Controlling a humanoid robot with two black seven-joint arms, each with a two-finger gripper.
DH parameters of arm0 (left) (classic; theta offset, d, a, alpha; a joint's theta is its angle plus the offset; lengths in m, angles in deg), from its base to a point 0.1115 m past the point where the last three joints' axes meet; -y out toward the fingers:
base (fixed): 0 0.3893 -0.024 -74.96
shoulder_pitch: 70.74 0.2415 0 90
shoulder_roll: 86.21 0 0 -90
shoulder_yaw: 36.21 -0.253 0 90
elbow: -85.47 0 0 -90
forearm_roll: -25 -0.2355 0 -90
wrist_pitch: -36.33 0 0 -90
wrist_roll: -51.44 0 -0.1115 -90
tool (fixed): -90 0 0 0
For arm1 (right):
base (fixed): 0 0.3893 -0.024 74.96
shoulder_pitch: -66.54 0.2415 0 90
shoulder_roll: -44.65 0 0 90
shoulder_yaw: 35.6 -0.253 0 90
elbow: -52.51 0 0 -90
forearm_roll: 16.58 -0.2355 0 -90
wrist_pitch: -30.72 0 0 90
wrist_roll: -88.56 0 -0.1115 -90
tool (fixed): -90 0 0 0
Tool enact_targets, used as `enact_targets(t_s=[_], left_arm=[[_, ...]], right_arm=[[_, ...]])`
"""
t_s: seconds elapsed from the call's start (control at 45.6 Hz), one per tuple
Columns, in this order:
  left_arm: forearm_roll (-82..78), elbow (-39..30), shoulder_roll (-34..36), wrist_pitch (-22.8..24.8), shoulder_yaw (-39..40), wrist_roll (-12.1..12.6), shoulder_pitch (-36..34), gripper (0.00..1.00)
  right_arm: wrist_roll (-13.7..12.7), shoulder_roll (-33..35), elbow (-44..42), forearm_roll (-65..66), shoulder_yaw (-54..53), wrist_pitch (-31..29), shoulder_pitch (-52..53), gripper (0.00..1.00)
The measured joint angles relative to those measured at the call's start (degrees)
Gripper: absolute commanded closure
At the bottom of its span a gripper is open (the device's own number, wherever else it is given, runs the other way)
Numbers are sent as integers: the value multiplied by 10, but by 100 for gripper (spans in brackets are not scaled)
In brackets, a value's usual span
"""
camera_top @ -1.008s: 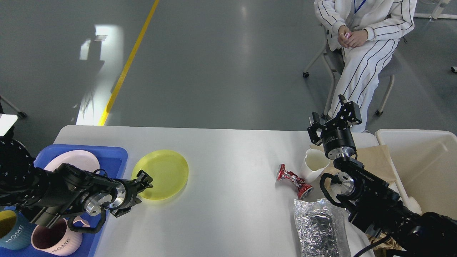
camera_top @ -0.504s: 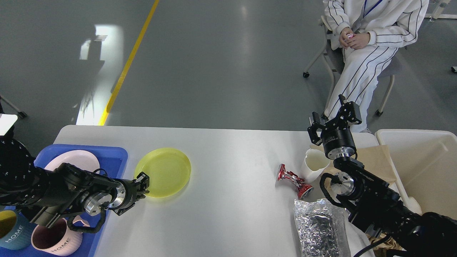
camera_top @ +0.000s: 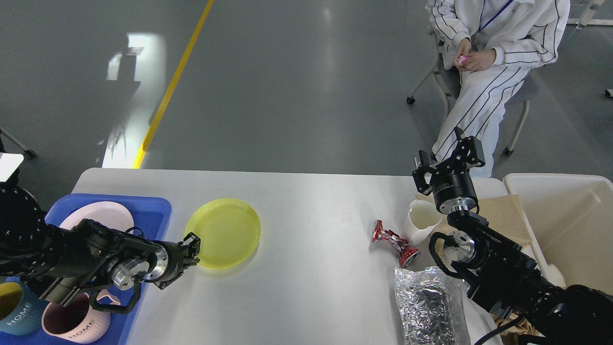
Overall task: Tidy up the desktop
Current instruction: 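Grip the yellow plate edge with the left gripper and lift, then carry the yellow plate over and lay it on the white plate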
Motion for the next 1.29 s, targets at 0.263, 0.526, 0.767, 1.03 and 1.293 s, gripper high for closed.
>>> enact_targets(t_s=[0.263,0.526,0.767,1.03,1.293], left_arm=[[-2,-13,9,21,-3,2,-10,100],[-29,-107,89,105,-36,46,-154,100],[-98,-150,184,332,-167,119,-416,100],[-175,-150,251,552,-226,126,-620,100],[-207,-138,282,546,-247,122,-596,100]], right_arm=[[0,0,0,0,0,0,0,0],[0,0,0,0,0,0,0,0],[0,0,0,0,0,0,-1,0],[0,1,0,0,0,0,-1,0],[0,1,1,0,0,0,-1,0]])
